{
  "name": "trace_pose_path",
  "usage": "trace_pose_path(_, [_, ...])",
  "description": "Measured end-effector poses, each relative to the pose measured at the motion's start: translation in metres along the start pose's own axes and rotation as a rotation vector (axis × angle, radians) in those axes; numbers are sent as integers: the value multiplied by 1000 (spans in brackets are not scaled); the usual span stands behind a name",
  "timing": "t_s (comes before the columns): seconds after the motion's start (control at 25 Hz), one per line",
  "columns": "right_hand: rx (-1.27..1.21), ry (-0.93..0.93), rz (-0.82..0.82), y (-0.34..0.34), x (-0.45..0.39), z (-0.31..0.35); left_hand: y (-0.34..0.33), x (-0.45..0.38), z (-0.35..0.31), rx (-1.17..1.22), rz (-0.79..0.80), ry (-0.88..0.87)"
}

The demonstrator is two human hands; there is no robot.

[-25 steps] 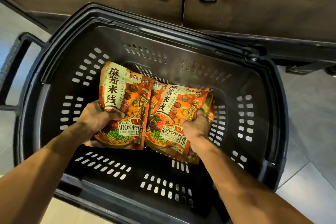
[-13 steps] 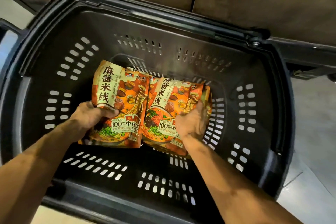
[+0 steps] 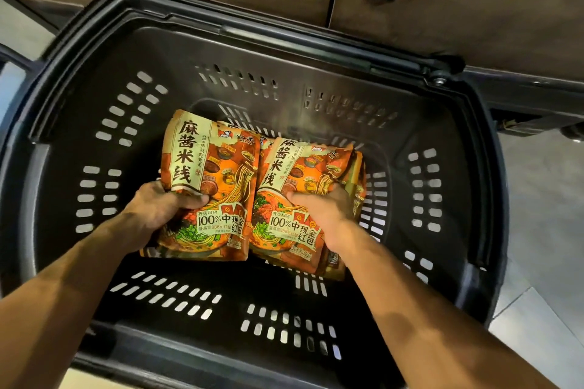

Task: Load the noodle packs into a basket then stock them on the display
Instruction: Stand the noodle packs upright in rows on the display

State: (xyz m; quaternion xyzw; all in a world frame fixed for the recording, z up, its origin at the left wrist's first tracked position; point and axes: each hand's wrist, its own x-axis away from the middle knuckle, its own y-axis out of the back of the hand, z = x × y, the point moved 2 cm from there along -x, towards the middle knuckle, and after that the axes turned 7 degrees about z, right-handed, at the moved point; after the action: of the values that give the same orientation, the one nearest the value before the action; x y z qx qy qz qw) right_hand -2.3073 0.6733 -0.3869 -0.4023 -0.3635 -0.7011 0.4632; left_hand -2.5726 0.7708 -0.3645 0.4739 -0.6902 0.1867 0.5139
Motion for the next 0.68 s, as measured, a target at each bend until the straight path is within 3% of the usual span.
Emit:
trace_pose_path(0.12, [-165,-95,133,5,4,6,-2,2,-6,8,59,2])
trace_pose_path(0.24, [-141,-54,248,0,2,7,-6,10,-11,23,56,-43])
trace_pose_path(0.48, [-173,47,221,2,25,8,-11,46,-16,105,-76,-155])
trace_pose_path(0.68, [-81,129,323,36,82,21,2,98,-30,110,-132,-234])
